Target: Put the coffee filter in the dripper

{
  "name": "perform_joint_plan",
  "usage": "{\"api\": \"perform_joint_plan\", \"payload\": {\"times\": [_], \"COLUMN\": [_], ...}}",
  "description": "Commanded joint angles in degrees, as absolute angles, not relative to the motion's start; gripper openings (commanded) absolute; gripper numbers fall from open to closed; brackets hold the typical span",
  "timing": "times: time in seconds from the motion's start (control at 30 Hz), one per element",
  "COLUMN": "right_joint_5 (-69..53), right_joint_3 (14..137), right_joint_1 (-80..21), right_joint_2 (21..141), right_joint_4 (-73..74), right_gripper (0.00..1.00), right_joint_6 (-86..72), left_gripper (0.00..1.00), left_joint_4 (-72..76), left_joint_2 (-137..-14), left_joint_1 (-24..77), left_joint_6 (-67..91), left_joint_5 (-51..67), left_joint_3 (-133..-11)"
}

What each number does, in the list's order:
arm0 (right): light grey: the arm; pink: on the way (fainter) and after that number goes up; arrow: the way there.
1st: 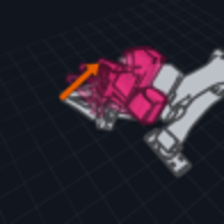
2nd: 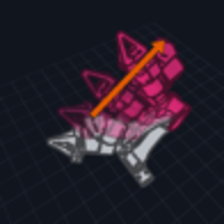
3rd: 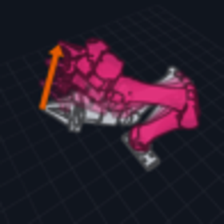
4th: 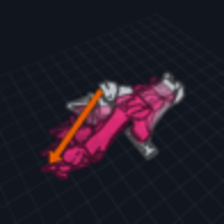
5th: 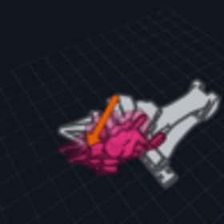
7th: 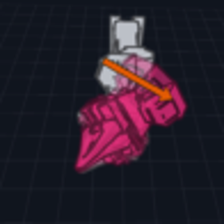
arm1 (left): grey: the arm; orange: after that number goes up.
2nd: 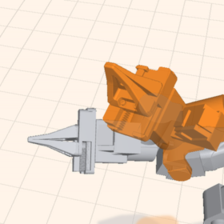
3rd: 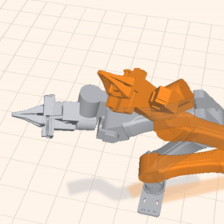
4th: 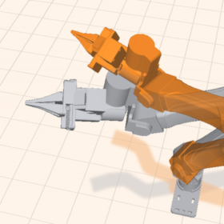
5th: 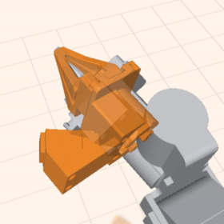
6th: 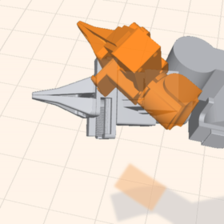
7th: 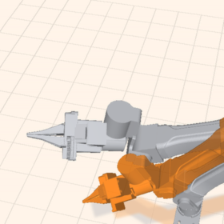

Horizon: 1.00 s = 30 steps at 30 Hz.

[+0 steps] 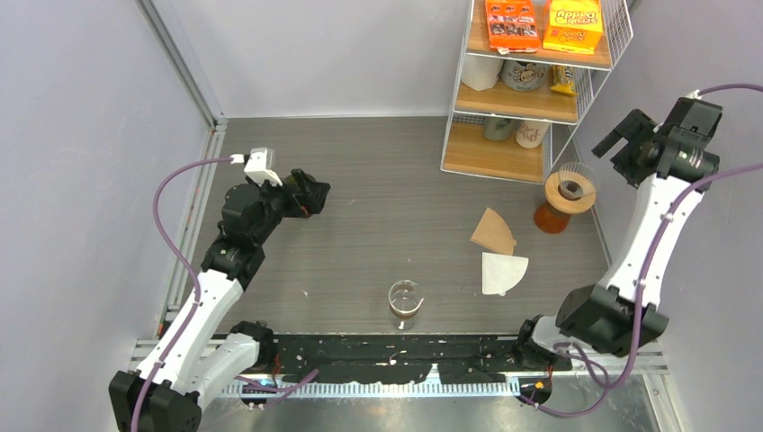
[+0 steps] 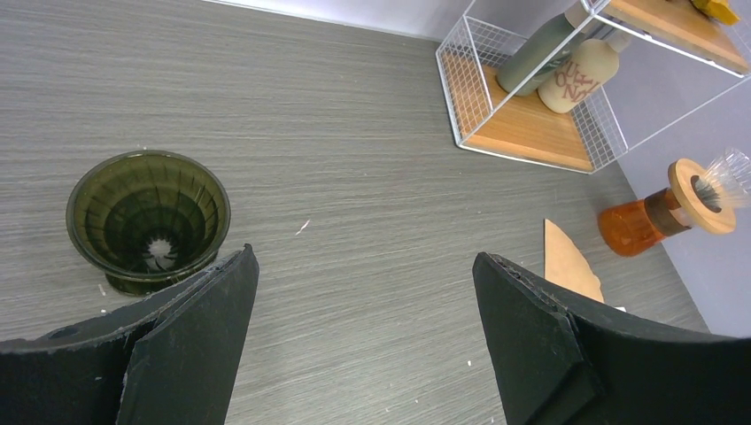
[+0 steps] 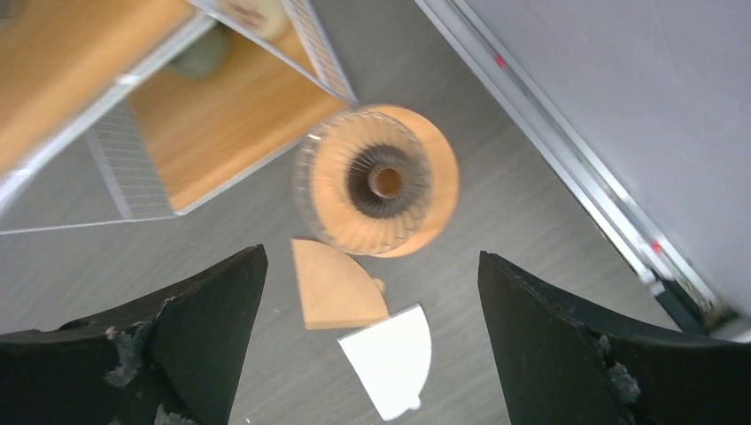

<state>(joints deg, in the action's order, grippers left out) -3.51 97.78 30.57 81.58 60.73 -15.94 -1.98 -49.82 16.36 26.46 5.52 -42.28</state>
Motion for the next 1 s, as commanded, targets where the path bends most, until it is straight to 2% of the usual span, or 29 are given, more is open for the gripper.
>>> {"api": "perform_joint_plan", "payload": {"times": [0.0, 0.17, 0.33, 0.53, 0.63, 0.8, 0.97], "right_joint_5": [-15.2, -17.2, -24.3, -29.9, -22.1, -1.8, 10.9], "right_joint_3": [94.7, 82.8, 72.0, 65.3, 61.7, 55.6, 47.4], "right_joint_1": [31.2, 31.7, 31.7, 28.2, 19.0, -4.7, -13.1], "right_joint_2": [70.8, 59.5, 46.8, 39.1, 38.7, 43.9, 52.3], "right_joint_4": [49.4, 33.4, 24.6, 29.5, 34.2, 41.0, 43.5], "right_gripper": [0.95, 0.96, 0.96, 0.96, 0.95, 0.96, 0.95], "right_joint_6": [-14.9, -18.8, -24.8, -27.7, -26.1, -26.9, -31.5], "left_gripper": [1.0, 1.0, 1.0, 1.0, 0.99, 1.0, 1.0], "left_joint_4": [0.2, -1.4, -1.2, -2.8, -2.0, -1.6, -0.4], "left_joint_2": [-48.7, -48.5, -48.1, -49.4, -50.1, -51.4, -51.2], "left_joint_1": [16.1, 16.1, 16.0, 16.1, 16.1, 16.1, 16.1], "left_joint_6": [25.9, 26.5, 28.5, 30.9, 32.0, 32.9, 33.2], "left_joint_5": [4.9, 4.8, 7.2, 9.6, 10.8, 13.1, 13.5], "left_joint_3": [-42.5, -42.9, -42.7, -42.9, -43.1, -44.8, -45.4]}}
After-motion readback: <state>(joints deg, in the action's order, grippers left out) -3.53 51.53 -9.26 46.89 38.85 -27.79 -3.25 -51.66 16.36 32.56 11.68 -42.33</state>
